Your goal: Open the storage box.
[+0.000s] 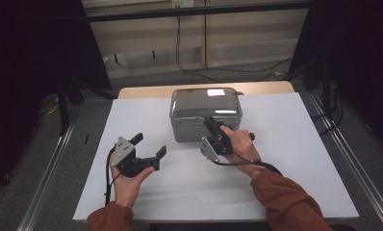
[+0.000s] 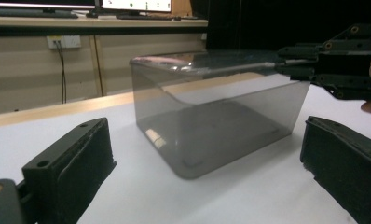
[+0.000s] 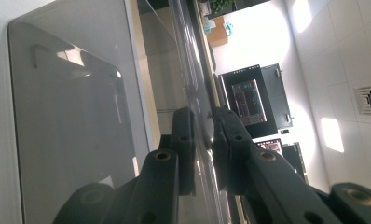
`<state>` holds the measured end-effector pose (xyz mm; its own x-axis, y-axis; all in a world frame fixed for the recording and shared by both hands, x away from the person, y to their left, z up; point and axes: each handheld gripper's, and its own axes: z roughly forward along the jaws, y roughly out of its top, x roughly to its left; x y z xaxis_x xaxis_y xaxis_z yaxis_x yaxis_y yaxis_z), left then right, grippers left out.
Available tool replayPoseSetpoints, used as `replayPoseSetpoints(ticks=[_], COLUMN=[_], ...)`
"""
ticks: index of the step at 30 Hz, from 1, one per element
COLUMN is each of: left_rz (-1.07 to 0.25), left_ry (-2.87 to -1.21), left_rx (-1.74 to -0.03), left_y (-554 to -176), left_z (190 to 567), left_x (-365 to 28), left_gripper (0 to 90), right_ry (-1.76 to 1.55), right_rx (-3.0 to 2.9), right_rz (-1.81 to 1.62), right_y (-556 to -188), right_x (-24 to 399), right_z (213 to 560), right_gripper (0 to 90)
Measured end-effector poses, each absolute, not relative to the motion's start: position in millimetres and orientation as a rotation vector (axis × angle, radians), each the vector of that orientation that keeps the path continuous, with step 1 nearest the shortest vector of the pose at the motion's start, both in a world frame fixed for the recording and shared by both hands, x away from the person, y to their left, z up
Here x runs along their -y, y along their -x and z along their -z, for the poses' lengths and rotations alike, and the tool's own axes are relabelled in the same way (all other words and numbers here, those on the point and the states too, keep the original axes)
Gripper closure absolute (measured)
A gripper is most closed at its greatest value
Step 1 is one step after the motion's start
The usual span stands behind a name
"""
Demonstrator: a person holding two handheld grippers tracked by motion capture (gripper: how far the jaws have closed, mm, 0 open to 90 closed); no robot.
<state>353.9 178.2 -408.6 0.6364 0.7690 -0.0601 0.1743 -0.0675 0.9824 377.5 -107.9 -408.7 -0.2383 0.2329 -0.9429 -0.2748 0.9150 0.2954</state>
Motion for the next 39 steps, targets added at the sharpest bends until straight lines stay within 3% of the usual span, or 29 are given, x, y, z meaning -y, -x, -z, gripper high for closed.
replayPoseSetpoints(ticks=[31, 39], left_rz=[-0.575, -0.627], left_ry=[-1.597, -1.644], left_rx=[-0.783, -0.715], left_y=[-411.1, -426.4], left_z=[401.9, 395.5], left_x=[-139.8, -130.4], left_gripper=[3.4, 3.5], right_ry=[0.015, 0.004], right_rx=[-1.728, -1.721], right_rz=[-0.51, -0.519], right_y=[-383.6, -385.7], right_x=[109.3, 110.7], right_z=[392.8, 387.1], right_gripper=[80.0, 80.4])
